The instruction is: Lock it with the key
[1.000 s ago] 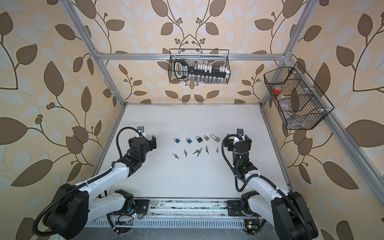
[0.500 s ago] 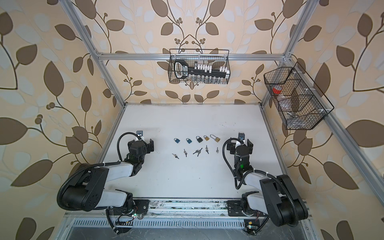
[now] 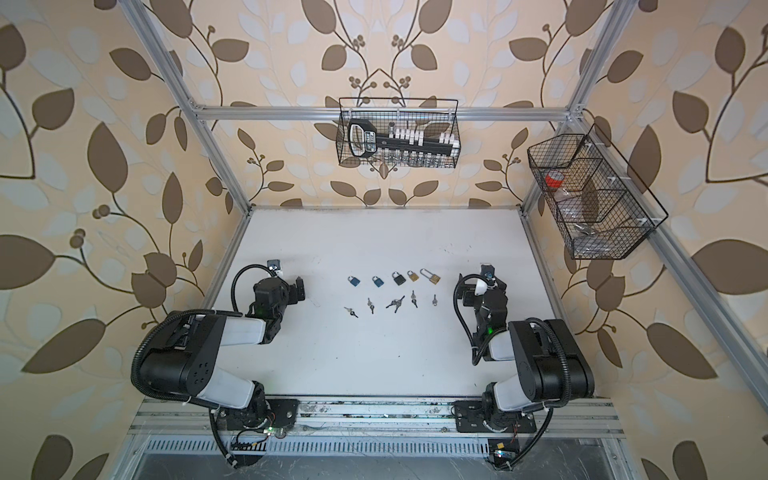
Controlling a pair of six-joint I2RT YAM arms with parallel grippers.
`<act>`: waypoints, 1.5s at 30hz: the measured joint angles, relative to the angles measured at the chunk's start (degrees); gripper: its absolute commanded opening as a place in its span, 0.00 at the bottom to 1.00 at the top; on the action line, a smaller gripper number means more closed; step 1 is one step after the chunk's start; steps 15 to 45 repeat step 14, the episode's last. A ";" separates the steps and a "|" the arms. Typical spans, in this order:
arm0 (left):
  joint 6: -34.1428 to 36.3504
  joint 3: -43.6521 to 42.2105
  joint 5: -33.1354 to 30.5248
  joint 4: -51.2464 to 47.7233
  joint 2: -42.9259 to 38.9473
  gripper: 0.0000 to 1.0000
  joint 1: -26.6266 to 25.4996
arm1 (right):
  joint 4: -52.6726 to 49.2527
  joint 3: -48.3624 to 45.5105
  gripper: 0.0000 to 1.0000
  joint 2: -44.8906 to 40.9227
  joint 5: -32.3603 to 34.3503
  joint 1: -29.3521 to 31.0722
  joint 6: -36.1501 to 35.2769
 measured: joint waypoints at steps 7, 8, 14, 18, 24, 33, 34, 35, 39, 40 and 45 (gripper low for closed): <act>-0.09 0.00 0.28 -0.11 0.00 0.99 0.00 | -0.46 0.57 0.99 0.00 -2.60 -1.42 0.92; -0.09 -0.02 0.28 -0.13 0.00 0.99 0.00 | -0.55 0.57 0.99 0.00 -2.73 -1.42 0.92; -0.31 1.01 1.66 -1.73 0.50 0.99 0.61 | -0.72 0.57 0.99 0.00 -2.99 -1.42 1.09; -0.31 1.01 1.66 -1.73 0.50 0.99 0.61 | -0.72 0.57 0.99 0.00 -2.99 -1.42 1.09; -0.31 1.01 1.66 -1.73 0.50 0.99 0.61 | -0.72 0.57 0.99 0.00 -2.99 -1.42 1.09; -0.31 1.01 1.66 -1.73 0.50 0.99 0.61 | -0.72 0.57 0.99 0.00 -2.99 -1.42 1.09; -0.31 1.01 1.66 -1.73 0.50 0.99 0.61 | -0.72 0.57 0.99 0.00 -2.99 -1.42 1.09; -0.31 1.01 1.66 -1.73 0.50 0.99 0.61 | -0.72 0.57 0.99 0.00 -2.99 -1.42 1.09; -0.31 1.01 1.66 -1.73 0.50 0.99 0.61 | -0.72 0.57 0.99 0.00 -2.99 -1.42 1.09; -0.31 1.01 1.66 -1.73 0.50 0.99 0.61 | -0.72 0.57 0.99 0.00 -2.99 -1.42 1.09; -0.31 1.01 1.66 -1.73 0.50 0.99 0.61 | -0.72 0.57 0.99 0.00 -2.99 -1.42 1.09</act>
